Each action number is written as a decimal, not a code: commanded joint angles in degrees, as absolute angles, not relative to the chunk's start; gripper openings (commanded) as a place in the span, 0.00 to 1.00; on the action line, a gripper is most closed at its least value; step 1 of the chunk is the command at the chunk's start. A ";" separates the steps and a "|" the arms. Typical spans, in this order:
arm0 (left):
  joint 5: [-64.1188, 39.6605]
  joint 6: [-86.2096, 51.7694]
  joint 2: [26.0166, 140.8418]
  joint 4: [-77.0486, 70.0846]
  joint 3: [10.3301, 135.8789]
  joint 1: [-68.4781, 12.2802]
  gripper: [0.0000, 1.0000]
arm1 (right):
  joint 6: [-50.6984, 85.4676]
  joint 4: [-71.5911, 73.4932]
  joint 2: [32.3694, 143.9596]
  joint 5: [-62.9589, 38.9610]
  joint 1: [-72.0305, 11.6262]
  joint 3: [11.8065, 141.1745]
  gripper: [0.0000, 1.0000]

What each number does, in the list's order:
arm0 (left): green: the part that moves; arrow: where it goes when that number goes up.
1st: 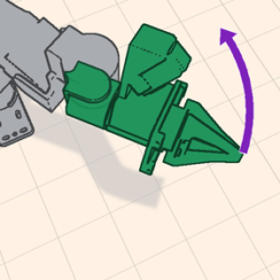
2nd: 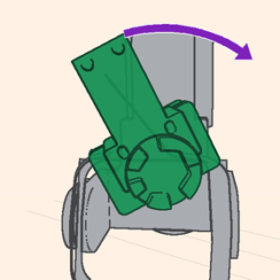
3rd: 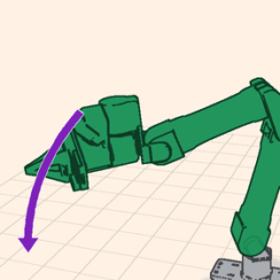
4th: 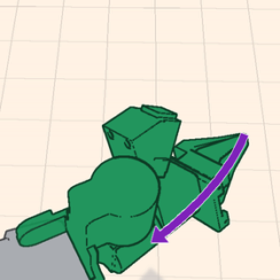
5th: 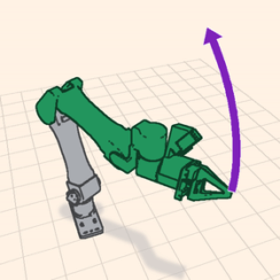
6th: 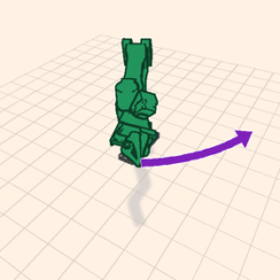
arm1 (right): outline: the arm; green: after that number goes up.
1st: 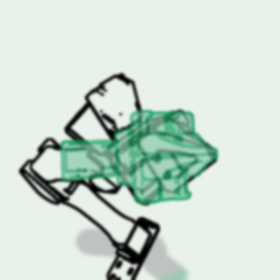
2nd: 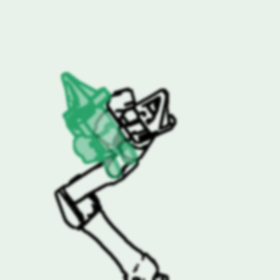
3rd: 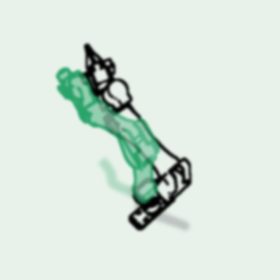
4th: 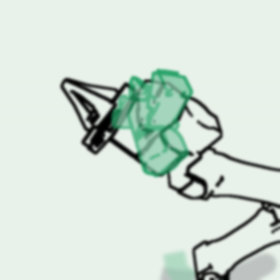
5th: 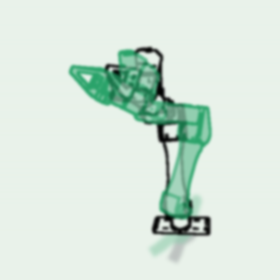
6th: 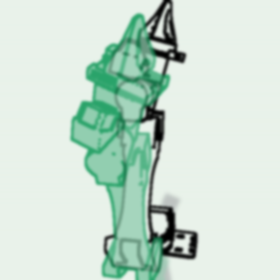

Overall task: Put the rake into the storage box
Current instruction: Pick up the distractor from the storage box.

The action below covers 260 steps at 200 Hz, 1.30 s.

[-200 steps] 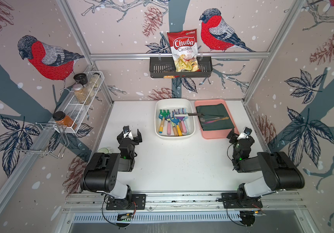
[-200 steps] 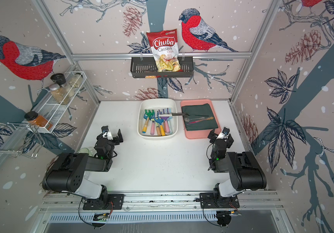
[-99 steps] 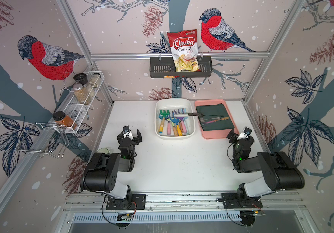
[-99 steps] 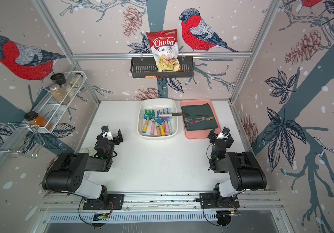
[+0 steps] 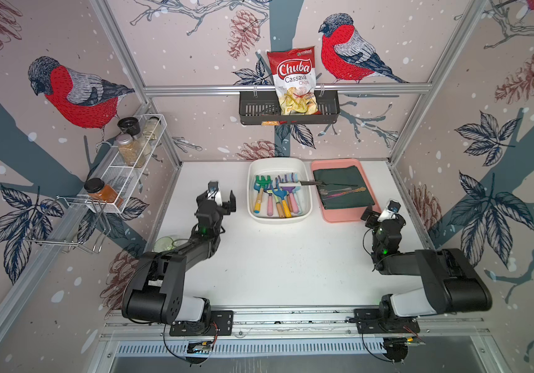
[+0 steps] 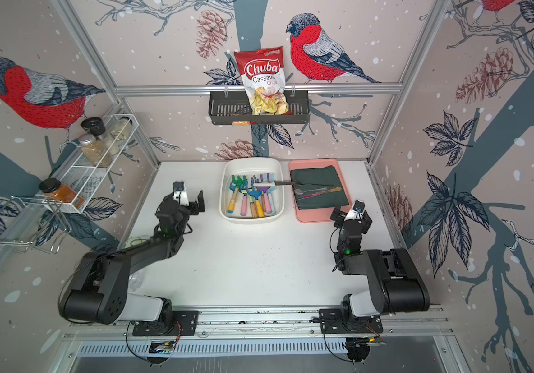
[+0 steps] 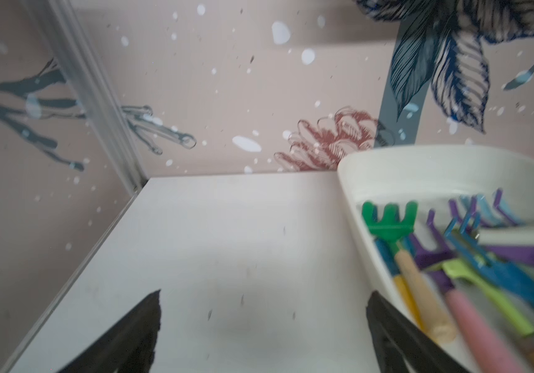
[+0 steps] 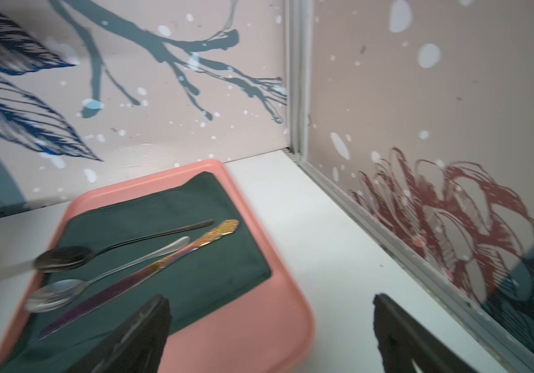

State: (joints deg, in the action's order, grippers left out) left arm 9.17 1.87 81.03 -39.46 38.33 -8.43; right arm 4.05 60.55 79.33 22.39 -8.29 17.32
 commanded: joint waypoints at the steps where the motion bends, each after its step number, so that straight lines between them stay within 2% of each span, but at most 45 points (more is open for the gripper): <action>1: 7.82 1.27 82.60 -11.54 51.28 -9.54 0.98 | 9.78 27.73 74.66 25.26 -11.27 31.15 1.00; 16: 7.80 0.05 84.70 -5.24 56.75 -9.93 0.98 | 19.45 7.37 75.57 24.74 -14.69 43.21 1.00; 34: 5.75 -1.18 86.51 0.03 61.92 -9.93 0.98 | 28.54 -2.53 77.00 25.48 -22.39 51.45 1.00; 75: 3.01 -3.03 86.65 5.41 62.53 -9.93 0.97 | 55.65 -9.68 84.54 18.43 -34.56 64.98 1.00; 116: 0.05 -4.11 82.73 4.44 57.48 -9.81 0.97 | 74.06 -10.04 94.25 16.44 -40.14 73.17 1.00; 224: -4.88 -8.48 85.67 4.66 54.60 -7.23 0.97 | 84.89 -2.38 113.88 12.23 -39.04 83.14 0.84; 260: -5.35 -8.87 86.65 5.03 55.15 -6.48 0.97 | 84.62 0.15 118.54 12.16 -38.28 86.08 0.76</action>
State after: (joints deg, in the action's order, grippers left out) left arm -4.43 -8.16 86.21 4.97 54.59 -6.94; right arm 84.07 -3.14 116.33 12.45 -38.54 84.07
